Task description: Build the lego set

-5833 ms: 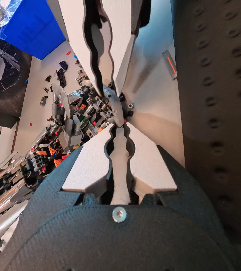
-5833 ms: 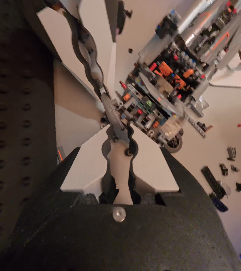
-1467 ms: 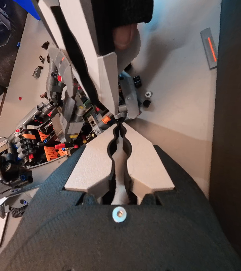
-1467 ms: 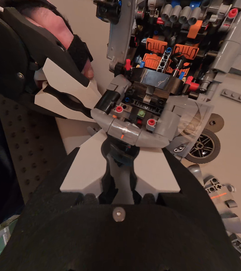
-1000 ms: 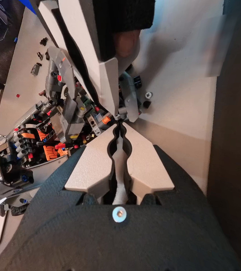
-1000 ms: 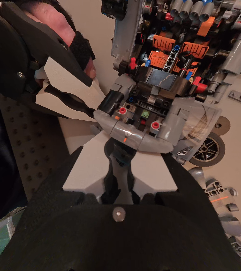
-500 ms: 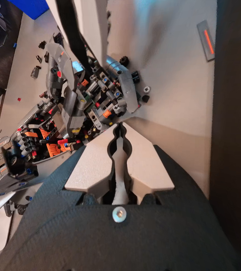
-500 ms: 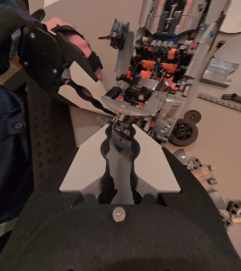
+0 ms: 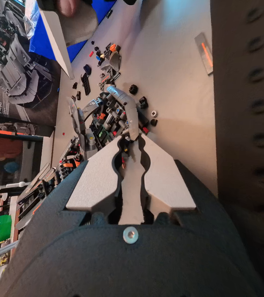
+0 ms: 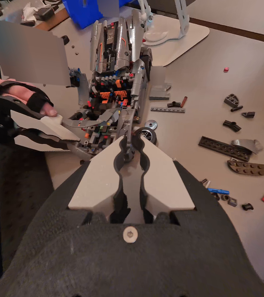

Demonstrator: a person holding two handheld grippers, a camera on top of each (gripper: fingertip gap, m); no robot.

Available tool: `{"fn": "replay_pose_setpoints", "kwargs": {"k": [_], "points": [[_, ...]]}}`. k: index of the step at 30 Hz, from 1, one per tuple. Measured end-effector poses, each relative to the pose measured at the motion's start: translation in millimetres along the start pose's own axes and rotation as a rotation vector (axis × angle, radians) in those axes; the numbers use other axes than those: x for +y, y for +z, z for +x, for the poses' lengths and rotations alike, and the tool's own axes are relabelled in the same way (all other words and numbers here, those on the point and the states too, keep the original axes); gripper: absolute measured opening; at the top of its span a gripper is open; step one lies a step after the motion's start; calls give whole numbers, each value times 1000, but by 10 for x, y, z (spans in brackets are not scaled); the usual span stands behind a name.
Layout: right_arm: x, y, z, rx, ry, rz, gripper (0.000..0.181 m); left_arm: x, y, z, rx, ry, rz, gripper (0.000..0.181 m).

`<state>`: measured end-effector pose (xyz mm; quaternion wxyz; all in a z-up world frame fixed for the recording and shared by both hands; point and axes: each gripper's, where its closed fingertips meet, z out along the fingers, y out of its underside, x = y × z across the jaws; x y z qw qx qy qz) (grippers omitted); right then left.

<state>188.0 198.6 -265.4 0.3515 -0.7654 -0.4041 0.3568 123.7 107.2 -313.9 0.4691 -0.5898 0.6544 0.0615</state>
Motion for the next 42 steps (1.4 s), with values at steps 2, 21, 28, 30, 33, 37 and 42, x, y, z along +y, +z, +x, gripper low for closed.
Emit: {"fn": "replay_pose_setpoints", "kwargs": {"k": [2, 21, 28, 30, 33, 37, 42], "points": [[22, 17, 25, 24, -20, -17, 10, 20, -10, -13, 3, -13, -3, 13], [273, 392, -387, -80, -270, -189, 20, 563, -343, -128, 99, -113, -16, 6], [355, 612, -614, -120, -359, -279, 26, 797, -578, -83, 142, -195, -22, 7], [391, 655, -706, -157, -371, -303, 28, 840, -622, -79, 142, -228, -34, 7], [460, 732, -795, -183, -384, -343, 30, 865, -641, -53, 139, -244, -48, 11], [443, 780, -803, -172, -370, -345, 26, 890, -619, -22, 142, -282, -78, 16], [486, 833, -824, -165, -358, -363, 31, 899, -604, -29, 127, -326, -113, 13]]}}
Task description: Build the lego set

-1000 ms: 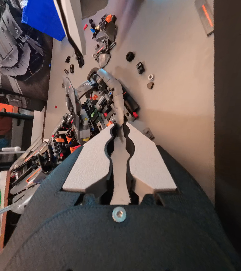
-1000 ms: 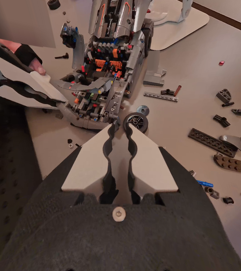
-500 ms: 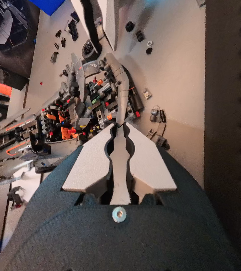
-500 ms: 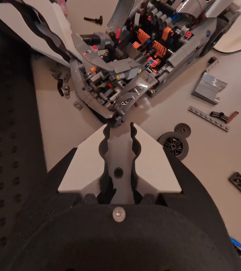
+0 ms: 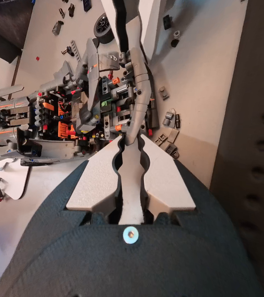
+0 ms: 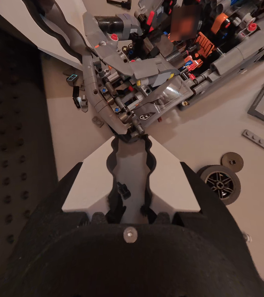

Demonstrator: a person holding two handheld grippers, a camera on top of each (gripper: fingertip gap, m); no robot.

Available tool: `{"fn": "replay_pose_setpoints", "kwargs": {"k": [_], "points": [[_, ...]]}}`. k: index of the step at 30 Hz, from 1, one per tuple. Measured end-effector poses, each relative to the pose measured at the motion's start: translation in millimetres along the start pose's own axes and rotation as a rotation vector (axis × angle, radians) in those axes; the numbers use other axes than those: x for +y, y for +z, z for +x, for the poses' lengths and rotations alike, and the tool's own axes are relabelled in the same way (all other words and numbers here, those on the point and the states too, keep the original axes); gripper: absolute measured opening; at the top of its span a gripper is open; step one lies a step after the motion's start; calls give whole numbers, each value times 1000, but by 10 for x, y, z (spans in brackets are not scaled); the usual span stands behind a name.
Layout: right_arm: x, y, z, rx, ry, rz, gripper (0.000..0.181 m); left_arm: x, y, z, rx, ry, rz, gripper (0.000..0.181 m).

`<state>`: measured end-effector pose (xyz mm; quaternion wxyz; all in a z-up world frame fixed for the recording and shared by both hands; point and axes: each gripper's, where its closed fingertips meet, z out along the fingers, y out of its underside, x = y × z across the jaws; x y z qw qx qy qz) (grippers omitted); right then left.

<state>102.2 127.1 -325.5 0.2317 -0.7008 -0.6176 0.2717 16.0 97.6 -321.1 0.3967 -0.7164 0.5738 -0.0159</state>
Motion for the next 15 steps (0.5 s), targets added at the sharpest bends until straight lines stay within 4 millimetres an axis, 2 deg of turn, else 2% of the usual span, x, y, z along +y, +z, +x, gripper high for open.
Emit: {"fn": "replay_pose_setpoints", "kwargs": {"k": [15], "points": [[-123, 208, -139, -9, 22, -36, 31, 252, -151, 0, -69, -87, -175, 16]]}}
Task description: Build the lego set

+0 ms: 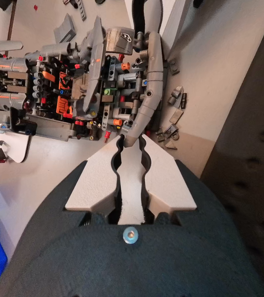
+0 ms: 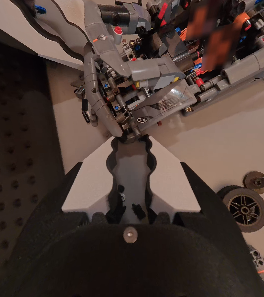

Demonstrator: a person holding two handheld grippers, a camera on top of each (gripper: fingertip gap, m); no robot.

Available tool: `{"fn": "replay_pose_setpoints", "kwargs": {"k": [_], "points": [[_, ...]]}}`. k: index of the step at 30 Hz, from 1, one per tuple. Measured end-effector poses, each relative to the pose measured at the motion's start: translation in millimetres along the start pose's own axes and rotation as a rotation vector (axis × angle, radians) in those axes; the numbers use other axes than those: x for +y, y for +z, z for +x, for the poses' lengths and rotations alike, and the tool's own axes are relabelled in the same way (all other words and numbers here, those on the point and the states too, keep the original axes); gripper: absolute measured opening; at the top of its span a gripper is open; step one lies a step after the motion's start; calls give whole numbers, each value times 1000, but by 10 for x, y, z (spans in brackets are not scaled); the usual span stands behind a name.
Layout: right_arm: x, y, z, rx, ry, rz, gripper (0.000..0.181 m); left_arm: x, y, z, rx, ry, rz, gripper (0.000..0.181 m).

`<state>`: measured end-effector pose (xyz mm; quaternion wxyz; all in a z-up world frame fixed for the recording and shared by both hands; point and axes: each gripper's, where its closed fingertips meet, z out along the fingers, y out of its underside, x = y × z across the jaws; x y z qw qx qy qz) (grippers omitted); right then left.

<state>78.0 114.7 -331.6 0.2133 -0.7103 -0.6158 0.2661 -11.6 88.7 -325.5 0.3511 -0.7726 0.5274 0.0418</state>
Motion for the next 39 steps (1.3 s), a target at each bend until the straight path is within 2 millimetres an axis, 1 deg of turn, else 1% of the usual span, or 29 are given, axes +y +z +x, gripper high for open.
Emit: {"fn": "replay_pose_setpoints", "kwargs": {"k": [4, 17, 20, 22, 24, 28, 31, 39], "points": [[-23, 19, -17, 1, 6, 1, 31, 33, -12, -13, -11, -37, -20, 17], [-40, 29, -25, -9, 37, 2, 30, 37, -18, -13, -44, -164, -36, 17], [-37, 28, -24, -7, 25, 4, 32, 35, -20, -11, -46, -145, -32, 17], [-29, 17, -25, -8, 15, 5, 33, 33, -24, 7, -17, -143, -18, 18], [-21, -21, -27, 0, -6, 12, 38, 67, -25, 18, 2, -139, -26, 19], [-61, -30, -62, -21, -19, 35, 42, 96, -55, 40, 9, -80, -29, 22], [-115, -37, -92, -34, -33, 67, 39, 92, -64, 53, 26, -85, -18, 24], [-104, -34, -91, -70, 4, 74, 34, 75, -53, 52, 7, -68, -18, 20]]}}
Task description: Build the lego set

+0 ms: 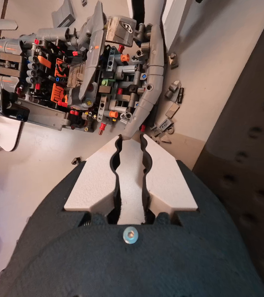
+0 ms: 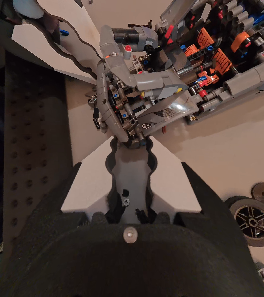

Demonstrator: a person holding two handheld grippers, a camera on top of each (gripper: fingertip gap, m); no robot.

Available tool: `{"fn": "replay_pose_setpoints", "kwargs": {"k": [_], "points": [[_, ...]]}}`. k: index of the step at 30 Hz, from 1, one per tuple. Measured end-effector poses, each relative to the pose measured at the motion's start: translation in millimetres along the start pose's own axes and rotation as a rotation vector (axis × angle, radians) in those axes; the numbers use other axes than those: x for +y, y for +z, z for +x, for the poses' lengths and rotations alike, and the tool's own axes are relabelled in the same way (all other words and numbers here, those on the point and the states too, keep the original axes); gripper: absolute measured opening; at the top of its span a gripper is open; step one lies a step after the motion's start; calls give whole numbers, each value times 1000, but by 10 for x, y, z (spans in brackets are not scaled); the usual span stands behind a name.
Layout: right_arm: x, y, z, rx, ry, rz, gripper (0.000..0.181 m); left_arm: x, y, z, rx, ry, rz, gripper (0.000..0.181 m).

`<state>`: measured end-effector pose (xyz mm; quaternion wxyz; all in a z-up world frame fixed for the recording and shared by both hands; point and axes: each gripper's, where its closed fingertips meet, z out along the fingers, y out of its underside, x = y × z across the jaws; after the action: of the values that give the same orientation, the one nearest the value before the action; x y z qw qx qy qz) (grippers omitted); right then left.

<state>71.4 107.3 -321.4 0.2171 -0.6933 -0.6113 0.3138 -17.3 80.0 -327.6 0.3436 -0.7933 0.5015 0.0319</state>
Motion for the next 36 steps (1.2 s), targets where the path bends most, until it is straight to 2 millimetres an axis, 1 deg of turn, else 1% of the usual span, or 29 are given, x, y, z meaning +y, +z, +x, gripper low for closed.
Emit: {"fn": "replay_pose_setpoints", "kwargs": {"k": [4, 18, 25, 28, 36], "points": [[-1, -2, 1, -16, 17, 5, 33, -4, 5, -17, -18, 1, -1, 15], [-5, -3, 0, -24, 24, 6, 33, -10, 23, -1, -25, 27, -1, 13], [19, -18, -1, -13, -1, 1, 37, -20, 11, 58, 28, 50, 10, 25], [7, -36, 7, -13, -6, 8, 37, -24, 6, 59, 26, 59, 13, 25], [1, -26, -6, -20, 7, 16, 36, -39, -8, 14, 3, 62, 24, 16]]}}
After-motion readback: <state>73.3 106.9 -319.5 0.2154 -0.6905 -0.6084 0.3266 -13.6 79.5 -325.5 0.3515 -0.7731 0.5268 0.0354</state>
